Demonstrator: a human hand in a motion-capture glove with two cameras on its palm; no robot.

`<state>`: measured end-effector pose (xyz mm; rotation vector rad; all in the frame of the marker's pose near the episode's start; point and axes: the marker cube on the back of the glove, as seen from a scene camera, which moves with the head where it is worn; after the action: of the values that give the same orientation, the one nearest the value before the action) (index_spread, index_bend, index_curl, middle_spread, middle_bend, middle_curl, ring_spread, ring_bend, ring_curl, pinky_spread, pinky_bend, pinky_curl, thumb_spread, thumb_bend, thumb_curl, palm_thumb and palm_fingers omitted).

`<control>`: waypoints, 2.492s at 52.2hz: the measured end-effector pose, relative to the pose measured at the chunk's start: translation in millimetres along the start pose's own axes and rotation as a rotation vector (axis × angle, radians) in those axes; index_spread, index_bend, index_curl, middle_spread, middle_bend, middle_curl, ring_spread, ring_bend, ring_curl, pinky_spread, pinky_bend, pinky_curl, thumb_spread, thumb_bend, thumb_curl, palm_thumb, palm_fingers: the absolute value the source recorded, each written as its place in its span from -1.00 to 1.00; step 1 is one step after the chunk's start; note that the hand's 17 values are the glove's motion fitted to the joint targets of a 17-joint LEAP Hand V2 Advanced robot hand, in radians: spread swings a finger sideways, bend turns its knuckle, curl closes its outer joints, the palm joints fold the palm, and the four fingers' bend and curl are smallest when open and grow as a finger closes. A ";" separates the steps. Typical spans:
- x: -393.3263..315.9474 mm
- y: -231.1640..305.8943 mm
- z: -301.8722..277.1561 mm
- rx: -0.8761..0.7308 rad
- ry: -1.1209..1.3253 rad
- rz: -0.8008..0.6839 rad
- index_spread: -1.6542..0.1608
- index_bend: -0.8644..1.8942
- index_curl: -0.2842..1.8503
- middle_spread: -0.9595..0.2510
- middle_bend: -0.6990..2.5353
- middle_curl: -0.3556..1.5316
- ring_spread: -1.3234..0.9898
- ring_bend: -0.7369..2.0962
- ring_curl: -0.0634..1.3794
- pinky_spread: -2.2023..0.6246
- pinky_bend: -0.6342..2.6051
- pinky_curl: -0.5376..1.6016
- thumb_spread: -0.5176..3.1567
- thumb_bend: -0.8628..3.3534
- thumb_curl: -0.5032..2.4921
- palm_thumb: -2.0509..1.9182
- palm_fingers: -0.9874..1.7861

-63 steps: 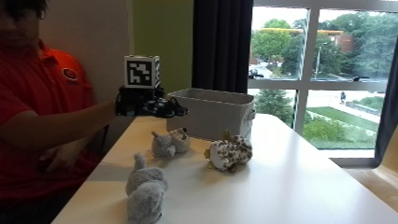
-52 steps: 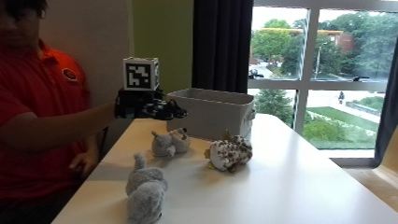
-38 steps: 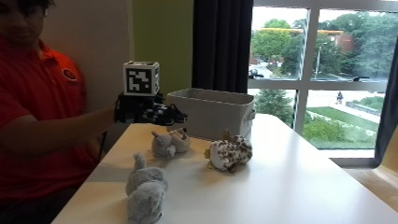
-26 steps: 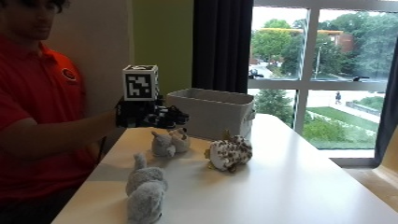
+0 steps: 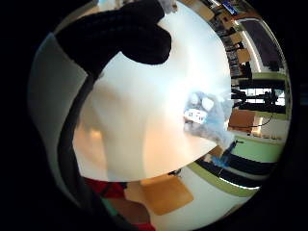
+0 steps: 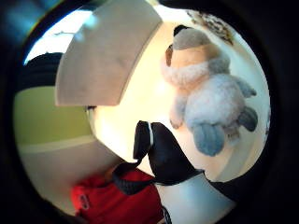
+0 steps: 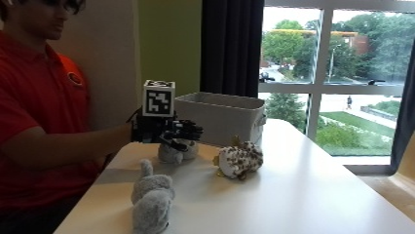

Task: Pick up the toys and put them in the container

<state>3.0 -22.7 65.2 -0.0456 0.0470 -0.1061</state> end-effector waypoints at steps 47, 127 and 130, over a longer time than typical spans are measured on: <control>-28.5 -25.9 50.6 -0.068 0.126 -0.024 0.38 -0.28 -0.54 0.47 -0.49 -0.40 0.08 -0.19 -0.54 0.58 0.07 -0.11 -0.05 -0.59 -0.45 0.10 -0.31; -78.8 -112.0 -144.0 0.310 0.005 -0.105 0.17 -0.09 0.01 -0.02 -0.09 0.01 -0.21 0.30 -0.22 0.22 -0.01 -0.10 -0.41 -0.58 -0.02 0.33 0.52; -91.5 -118.2 -150.7 0.320 0.020 -0.123 0.17 -0.10 0.03 -0.03 -0.09 0.02 -0.21 0.30 -0.23 0.22 -0.01 -0.10 -0.42 -0.59 -0.01 0.33 0.51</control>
<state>-107.7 -136.8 -75.5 0.2725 0.0469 -0.2358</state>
